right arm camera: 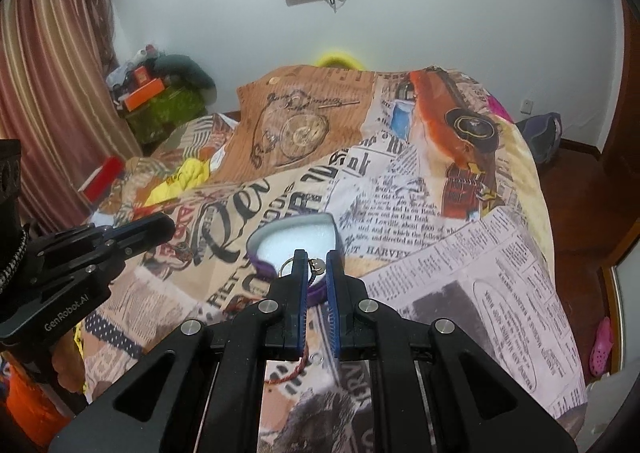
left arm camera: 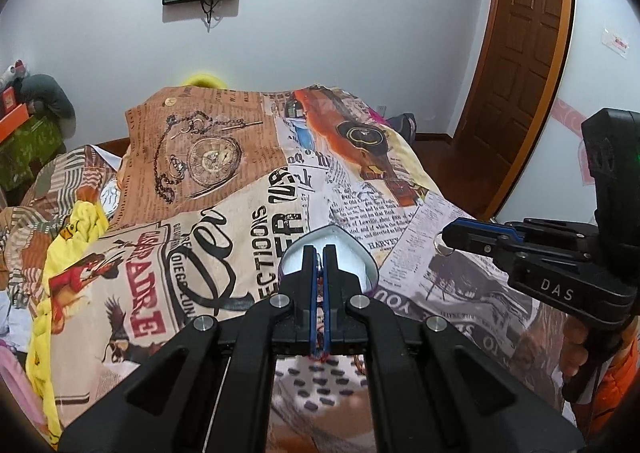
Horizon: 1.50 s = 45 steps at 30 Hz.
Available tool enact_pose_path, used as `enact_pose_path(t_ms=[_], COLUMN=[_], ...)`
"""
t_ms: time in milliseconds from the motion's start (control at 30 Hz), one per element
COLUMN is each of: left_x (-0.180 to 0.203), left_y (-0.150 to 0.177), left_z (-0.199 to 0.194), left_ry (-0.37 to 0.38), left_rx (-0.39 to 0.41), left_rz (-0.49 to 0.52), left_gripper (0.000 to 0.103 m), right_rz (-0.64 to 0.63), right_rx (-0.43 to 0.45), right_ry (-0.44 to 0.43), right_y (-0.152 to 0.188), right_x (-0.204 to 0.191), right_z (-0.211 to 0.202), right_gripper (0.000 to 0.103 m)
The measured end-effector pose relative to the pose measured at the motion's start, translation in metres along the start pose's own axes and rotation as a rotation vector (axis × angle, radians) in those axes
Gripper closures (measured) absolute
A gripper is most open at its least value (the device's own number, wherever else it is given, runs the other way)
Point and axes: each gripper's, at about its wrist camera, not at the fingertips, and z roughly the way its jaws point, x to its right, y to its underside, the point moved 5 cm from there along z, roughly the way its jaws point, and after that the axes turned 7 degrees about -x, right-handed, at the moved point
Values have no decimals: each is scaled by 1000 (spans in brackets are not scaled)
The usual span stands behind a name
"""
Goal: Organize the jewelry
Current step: 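Carry both items over the heart tin and open both tools to drop them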
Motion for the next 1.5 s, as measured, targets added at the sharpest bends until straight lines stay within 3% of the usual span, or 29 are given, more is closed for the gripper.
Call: enact_pose_path(t_ms=[467,900,1267,1500], left_x=[-13,-23,-23,-22], left_y=[-26,-20,-14,-16], left_z=[48,102,111,100], left_ry=[32,130,118,81], left_rx=[-51,-192,-219,-200], left_rz=[-12,-55,-32,-14], left_gripper=[102,102,102,102], right_rz=[-43,-105,-128,-161], right_rx=[-66,-185,-232,-215], right_ry=[7,-11,-17,2], right_y=[-15,-12,-7,-8], right_x=[1,-4,-5,-12], right_z=[48,92,107,104], right_gripper=[95,95,95,95])
